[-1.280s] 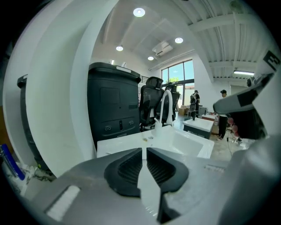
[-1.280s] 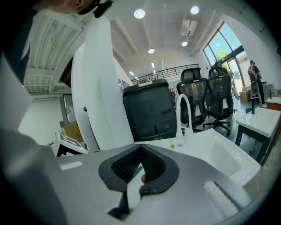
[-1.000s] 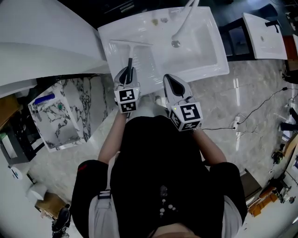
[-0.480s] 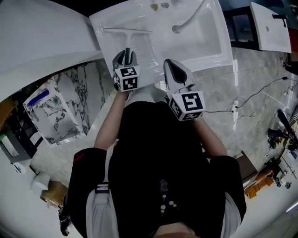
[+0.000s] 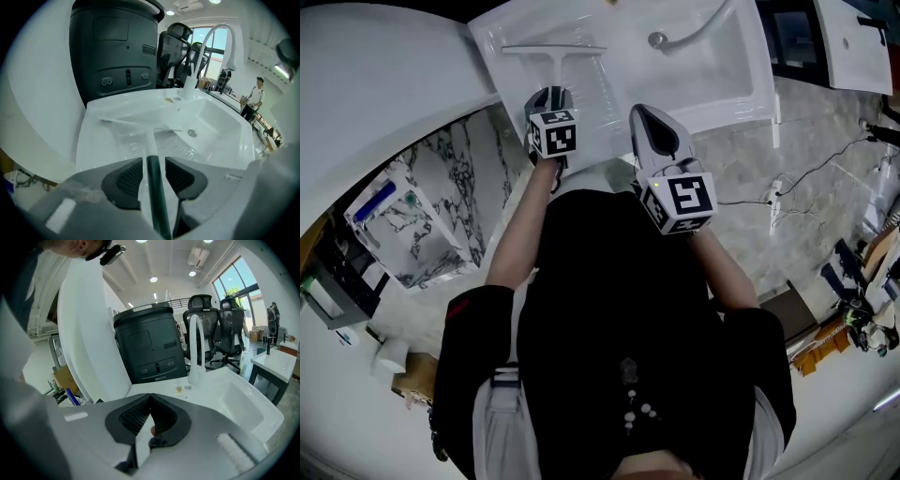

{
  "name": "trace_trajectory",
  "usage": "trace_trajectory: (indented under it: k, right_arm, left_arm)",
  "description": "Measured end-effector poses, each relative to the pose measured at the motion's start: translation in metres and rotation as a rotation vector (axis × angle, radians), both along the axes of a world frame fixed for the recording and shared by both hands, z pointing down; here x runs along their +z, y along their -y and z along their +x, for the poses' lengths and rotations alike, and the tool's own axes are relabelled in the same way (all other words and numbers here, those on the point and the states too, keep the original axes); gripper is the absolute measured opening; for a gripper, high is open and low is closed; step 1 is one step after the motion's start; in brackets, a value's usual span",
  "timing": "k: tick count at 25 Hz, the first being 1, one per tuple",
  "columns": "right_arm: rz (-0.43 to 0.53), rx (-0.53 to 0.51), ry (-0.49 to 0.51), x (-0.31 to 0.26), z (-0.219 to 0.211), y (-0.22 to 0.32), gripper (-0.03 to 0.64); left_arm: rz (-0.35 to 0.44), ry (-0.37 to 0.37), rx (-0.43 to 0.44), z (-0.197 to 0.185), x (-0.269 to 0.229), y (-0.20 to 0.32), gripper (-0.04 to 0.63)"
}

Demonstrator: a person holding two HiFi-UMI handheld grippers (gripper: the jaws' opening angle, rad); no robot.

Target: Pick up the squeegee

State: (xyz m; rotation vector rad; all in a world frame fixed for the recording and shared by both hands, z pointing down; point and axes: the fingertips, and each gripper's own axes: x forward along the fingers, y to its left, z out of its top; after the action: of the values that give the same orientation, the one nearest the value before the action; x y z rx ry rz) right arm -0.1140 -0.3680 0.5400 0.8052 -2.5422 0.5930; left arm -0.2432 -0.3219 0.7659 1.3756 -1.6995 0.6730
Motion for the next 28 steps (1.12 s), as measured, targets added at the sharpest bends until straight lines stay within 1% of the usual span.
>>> trace_trajectory:
  k: [8,13,15,17,22,28]
  right_arm:
    - [-0.006,0.01,-0.011,0.003,-0.006,0.0,0.003]
    - [-0.006,0.019,-0.017,0.003,-0.006,-0.002,0.002]
    - [-0.007,0.021,-0.02,0.004,-0.005,-0.004,0.003]
    - [-0.01,0.025,-0.022,0.006,-0.004,-0.006,0.002]
    - [-0.018,0.042,-0.023,0.01,0.003,-0.007,0.002]
    - [-0.015,0.044,-0.014,0.009,0.011,-0.01,0.002]
  left_arm:
    - [-0.039,-0.048,-0.026,0.0,0.013,-0.001,0.156]
    - [-0.067,-0.099,-0.032,0.005,0.022,-0.003,0.156]
    - [-0.075,-0.092,-0.036,0.005,0.023,-0.006,0.148]
    - [-0.074,-0.071,-0.042,0.003,0.023,-0.006,0.111]
    - [-0.068,-0.043,-0.057,0.001,0.023,-0.006,0.107]
    - [-0.026,-0.049,-0.06,0.0,0.011,-0.004,0.107]
